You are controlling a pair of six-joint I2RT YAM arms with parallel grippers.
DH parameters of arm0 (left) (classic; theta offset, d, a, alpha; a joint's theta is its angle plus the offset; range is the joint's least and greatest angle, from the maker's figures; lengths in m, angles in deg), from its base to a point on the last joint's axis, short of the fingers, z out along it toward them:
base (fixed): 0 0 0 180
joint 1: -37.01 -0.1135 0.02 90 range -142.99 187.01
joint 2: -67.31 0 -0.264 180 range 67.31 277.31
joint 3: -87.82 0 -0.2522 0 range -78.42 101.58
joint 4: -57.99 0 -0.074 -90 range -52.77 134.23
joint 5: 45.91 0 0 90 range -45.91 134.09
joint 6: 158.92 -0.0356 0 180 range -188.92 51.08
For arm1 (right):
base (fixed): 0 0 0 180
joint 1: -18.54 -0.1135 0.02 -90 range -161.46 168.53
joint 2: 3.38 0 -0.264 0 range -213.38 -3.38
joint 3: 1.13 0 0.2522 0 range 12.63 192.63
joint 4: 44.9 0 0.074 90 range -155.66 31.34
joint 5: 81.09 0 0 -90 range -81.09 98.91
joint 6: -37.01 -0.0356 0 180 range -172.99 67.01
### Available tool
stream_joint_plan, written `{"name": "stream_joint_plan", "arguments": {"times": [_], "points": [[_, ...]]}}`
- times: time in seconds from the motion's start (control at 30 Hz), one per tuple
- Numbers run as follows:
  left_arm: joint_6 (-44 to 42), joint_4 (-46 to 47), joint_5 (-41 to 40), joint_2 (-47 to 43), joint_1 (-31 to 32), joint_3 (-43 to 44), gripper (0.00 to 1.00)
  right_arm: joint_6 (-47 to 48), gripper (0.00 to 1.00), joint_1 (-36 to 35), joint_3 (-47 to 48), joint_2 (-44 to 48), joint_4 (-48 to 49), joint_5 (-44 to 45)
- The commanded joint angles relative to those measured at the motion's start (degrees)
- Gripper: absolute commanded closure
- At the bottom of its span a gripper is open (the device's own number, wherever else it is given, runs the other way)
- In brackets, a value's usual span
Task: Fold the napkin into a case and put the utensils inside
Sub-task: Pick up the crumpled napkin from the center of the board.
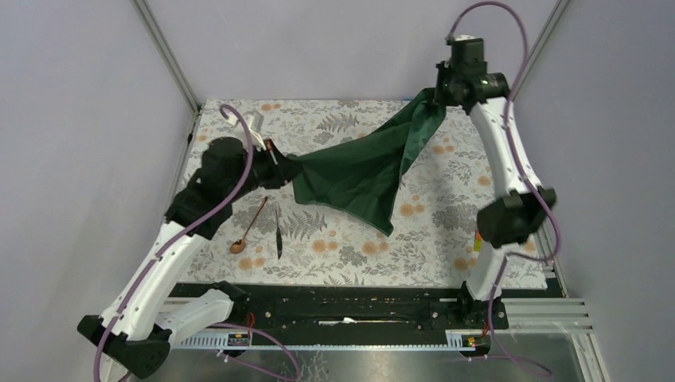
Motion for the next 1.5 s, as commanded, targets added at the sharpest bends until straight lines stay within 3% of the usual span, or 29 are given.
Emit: {"name": "stream_joint_plan", "arguments": {"times": [0.0, 0.07, 0.13, 0.17, 0.3, 0.43, 0.63, 0.8, 0.93, 1.2, 1.47], "points": [[13.3, 11.2, 4.1, -0.3, -0.4, -15.3, 1.00, 4.1, 0.73, 1.4, 12.2, -20.2, -7.0, -4.4], [16.3, 17.5, 5.3, 0.9, -1.9, -24.8, 1.00, 0.5, 0.53, 1.9, 26.6, -31.2, -18.6, -6.9], [17.2, 22.1, 6.6, 2.9, -3.5, -30.6, 1.00, -2.7, 0.46, 1.5, 34.5, -35.8, -25.9, -9.6], [17.0, 23.4, 6.8, 3.8, -4.6, -32.6, 1.00, -2.8, 0.43, 0.8, 31.0, -33.7, -24.9, -9.8], [14.0, 25.6, 5.5, 5.0, -6.9, -36.3, 1.00, -4.7, 0.21, -1.6, -7.8, -10.8, -4.6, -9.1], [10.7, 24.6, 5.4, 5.0, -8.5, -35.9, 1.00, -7.5, 0.08, -1.7, -30.4, 10.0, 7.0, -17.0], [8.5, 24.0, 6.3, 4.2, -9.3, -34.9, 1.00, -16.6, 0.09, -2.8, -58.6, 28.0, 17.5, -31.9], [8.4, 25.1, 9.2, 4.3, -9.3, -35.6, 1.00, -20.0, 0.16, -2.8, -73.2, 32.4, 20.0, -32.8], [9.4, 26.4, 10.5, 3.9, -9.4, -37.5, 1.00, -20.2, 0.25, -2.7, -79.2, 30.8, 21.4, -30.3], [10.9, 27.2, 11.1, 0.9, -9.4, -39.9, 1.00, -22.5, 0.51, -2.8, -85.4, 24.8, 32.9, -34.7], [11.2, 26.7, 10.6, -0.1, -9.4, -40.4, 1.00, -28.4, 0.53, -5.4, -90.6, 20.3, 44.4, -38.4]]}}
